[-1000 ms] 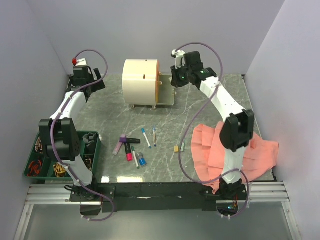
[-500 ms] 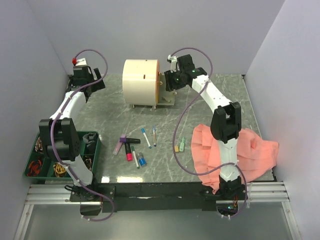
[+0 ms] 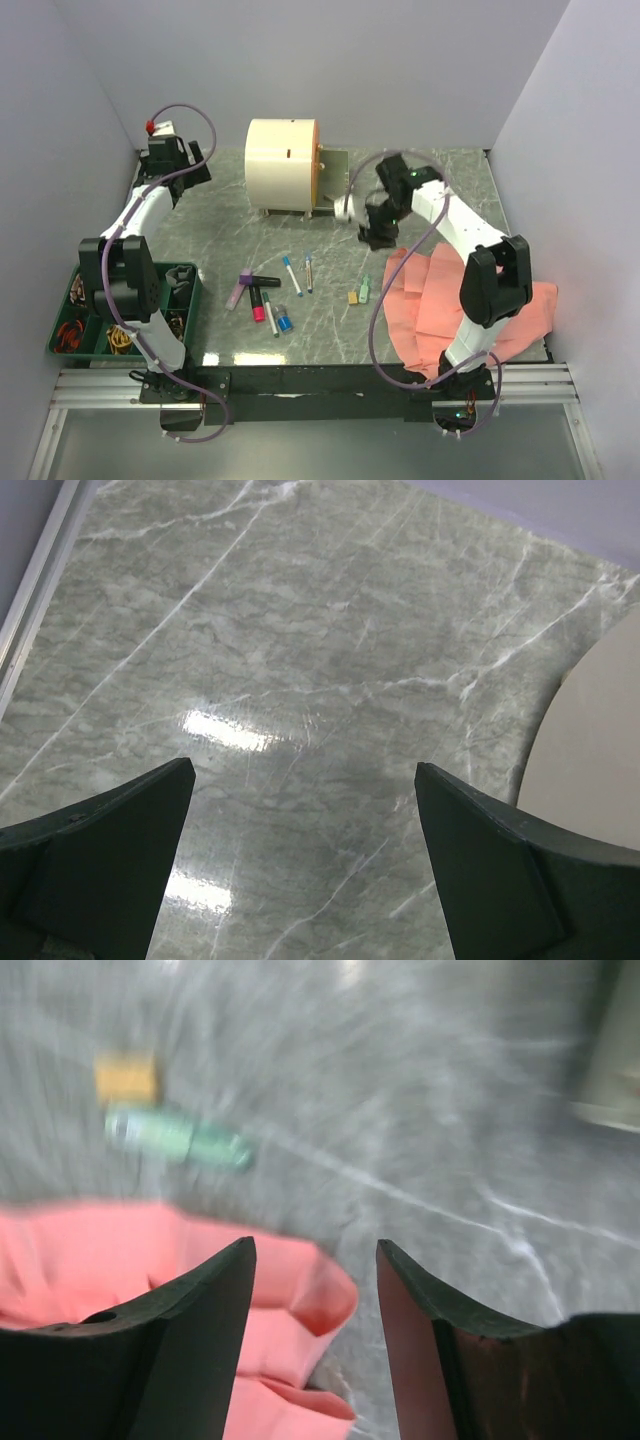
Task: Sort the stationery into containers
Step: Pick up the stationery from the center of the board.
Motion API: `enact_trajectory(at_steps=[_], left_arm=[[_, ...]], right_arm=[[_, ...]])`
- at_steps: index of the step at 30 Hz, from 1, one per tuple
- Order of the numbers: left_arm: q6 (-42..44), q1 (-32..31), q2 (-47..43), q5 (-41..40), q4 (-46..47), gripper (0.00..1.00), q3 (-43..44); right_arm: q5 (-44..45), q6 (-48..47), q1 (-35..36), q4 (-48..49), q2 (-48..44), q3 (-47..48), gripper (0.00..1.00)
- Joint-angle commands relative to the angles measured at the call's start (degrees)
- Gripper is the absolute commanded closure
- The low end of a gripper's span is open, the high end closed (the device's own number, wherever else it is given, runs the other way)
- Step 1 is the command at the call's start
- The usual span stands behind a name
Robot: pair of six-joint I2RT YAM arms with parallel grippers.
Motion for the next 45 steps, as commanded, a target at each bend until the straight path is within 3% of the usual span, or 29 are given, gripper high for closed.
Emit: enact_trajectory(at_steps=[1, 10, 19, 45], left_arm=[[0.38, 0.05, -3.63, -0.1, 2.0, 0.01, -2.62], [2.23, 0.31, -9.87, -1.59, 2.0, 0.01, -9.74], [2.94, 1.1, -12.95, -2.65, 2.26, 0.0, -12.56], [3.46, 3.04, -13.57, -2.74, 1.82, 0.0, -13.7]], right_arm=[[6.86, -30.2, 3.19, -2.02, -3.91, -10.1, 0.42], [7.13, -42.43, 9.26, -1.65, -3.57, -13.82, 0.41], [8.98, -50.69, 10.05, -4.9, -3.39, -17.25, 0.42], [8.89, -49.82, 14.62, 2.22, 0.38, -21.74, 0.45]])
